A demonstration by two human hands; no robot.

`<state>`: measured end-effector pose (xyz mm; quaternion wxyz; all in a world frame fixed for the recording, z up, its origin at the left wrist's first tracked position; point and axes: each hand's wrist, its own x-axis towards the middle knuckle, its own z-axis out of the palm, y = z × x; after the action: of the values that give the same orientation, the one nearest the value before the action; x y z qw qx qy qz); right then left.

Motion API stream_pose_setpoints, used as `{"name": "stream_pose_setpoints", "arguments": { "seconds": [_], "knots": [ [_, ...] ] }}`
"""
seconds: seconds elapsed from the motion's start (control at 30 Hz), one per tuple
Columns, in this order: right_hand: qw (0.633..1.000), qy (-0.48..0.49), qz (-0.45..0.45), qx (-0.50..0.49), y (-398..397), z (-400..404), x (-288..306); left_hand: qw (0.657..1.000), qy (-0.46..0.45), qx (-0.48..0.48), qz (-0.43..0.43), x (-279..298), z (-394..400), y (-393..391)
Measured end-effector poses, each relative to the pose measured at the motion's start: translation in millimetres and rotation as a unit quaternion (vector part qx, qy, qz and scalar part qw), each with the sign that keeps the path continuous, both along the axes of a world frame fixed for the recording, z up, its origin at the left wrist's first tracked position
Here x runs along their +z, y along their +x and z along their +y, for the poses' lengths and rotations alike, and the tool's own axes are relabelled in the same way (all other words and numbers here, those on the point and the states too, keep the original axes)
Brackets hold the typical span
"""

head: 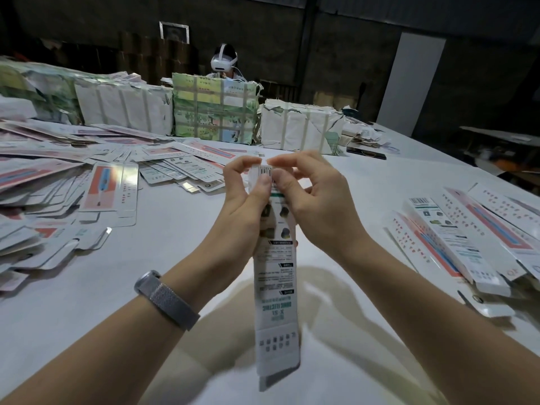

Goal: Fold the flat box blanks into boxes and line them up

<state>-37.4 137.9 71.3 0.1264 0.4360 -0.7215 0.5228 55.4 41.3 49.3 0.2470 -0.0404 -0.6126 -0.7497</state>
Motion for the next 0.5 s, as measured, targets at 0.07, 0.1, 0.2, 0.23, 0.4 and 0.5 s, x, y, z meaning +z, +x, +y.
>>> {"name": "stream_pose_setpoints", "arguments": {
  "seconds": [0.07, 0.1, 0.2, 0.23, 0.4, 0.5],
  "knots": [
    [0.997, 0.038, 0.056, -0.044, 1.8, 0.1, 2.2, 0.998, -0.05, 0.028, 0.009, 6.0, 2.8, 0.2],
    [0.995, 0.063, 0.064, -0.052, 3.6, 0.5, 3.8, 0.993, -0.1, 0.042, 0.041, 4.3, -0.7, 4.3],
    [0.987, 0.142, 0.053, -0.056, 12.1, -0.5, 6.9, 0.991, 0.023, 0.074, 0.105, 5.4, -6.5, 22.3],
    [0.986, 0.156, 0.038, -0.047, 13.6, -0.8, 7.9, 0.991, 0.022, 0.079, 0.108, 9.4, -2.1, 24.7],
    [0.985, 0.158, -0.068, 0.019, 9.5, 6.9, 18.5, 0.997, 0.068, -0.04, 0.021, 7.1, 2.6, -0.6],
    [0.979, 0.198, -0.03, -0.024, 4.8, 19.8, 29.7, 0.992, 0.058, -0.11, 0.0, -4.1, -10.3, -1.1]
  ]
}}
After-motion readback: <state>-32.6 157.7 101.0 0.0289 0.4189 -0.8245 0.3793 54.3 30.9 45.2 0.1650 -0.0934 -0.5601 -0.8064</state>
